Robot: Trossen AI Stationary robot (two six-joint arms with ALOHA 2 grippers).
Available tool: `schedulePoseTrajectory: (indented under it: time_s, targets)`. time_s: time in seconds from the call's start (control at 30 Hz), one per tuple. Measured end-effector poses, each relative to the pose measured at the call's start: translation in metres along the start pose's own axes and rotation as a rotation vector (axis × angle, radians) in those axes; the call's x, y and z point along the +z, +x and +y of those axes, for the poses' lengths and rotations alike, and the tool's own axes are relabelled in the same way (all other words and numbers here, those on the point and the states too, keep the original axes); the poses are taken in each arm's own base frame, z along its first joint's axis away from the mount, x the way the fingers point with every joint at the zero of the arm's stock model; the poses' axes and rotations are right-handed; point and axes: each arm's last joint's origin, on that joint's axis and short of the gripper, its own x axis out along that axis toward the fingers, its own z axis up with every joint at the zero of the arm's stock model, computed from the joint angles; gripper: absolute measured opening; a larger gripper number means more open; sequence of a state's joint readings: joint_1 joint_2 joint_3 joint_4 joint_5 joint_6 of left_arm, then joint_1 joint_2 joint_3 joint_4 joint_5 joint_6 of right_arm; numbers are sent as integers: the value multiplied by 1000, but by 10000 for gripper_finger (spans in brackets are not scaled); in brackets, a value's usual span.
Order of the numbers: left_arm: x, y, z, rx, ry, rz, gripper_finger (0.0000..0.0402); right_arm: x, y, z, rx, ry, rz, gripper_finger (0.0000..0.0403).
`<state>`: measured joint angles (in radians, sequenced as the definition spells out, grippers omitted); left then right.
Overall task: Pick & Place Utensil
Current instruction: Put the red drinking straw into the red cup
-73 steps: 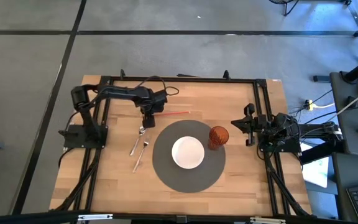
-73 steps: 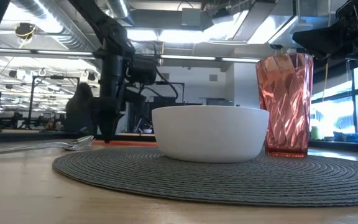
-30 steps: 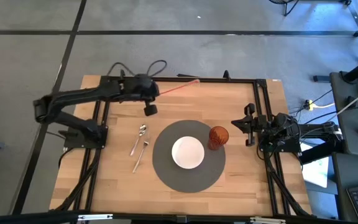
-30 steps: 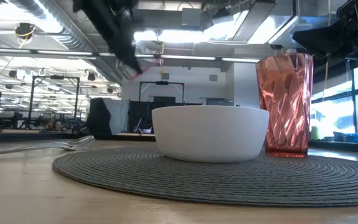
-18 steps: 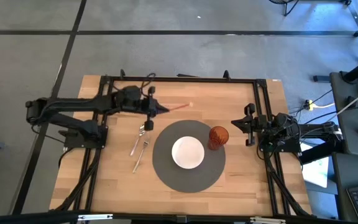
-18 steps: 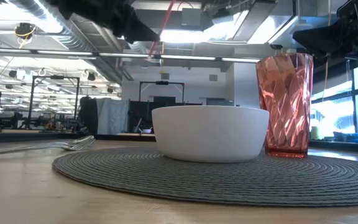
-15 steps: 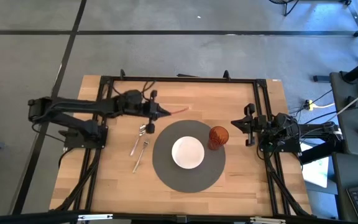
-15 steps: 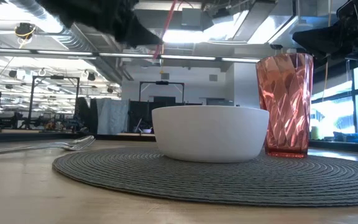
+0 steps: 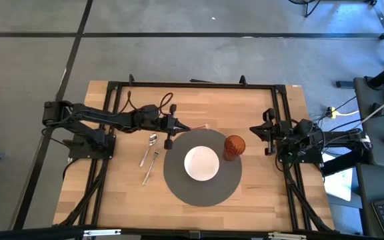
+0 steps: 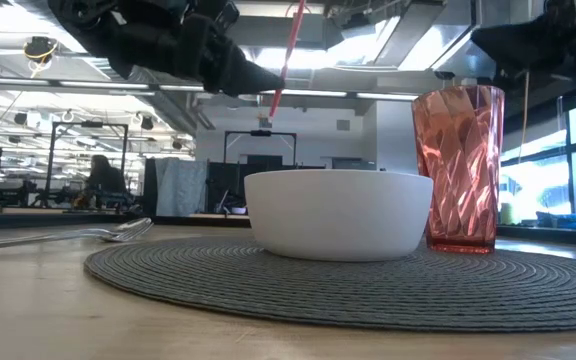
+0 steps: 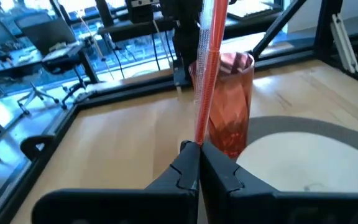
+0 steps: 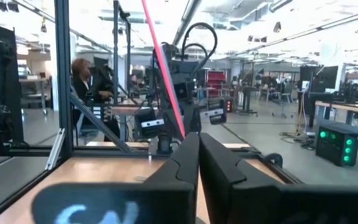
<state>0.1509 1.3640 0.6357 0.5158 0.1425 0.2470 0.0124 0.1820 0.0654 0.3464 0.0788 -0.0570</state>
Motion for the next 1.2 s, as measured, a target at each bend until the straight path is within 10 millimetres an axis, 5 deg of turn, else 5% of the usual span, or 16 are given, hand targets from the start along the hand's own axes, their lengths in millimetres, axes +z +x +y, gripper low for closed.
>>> schedulePoseTrajectory:
  time_s: [0.33,0.57,0.83,1.2]
  targets:
    - [3,0,0,3,-20,-23,2,52,59,5,125,-55,105,41]
    - [3,1,-8,-30,-9,-9,2,77,106,9,201,-123,120,167]
    - [5,2,-18,-55,19,-12,2,80,141,13,231,-215,140,294]
    - [5,2,-16,-1,35,-5,2,83,163,17,288,-207,-53,285]
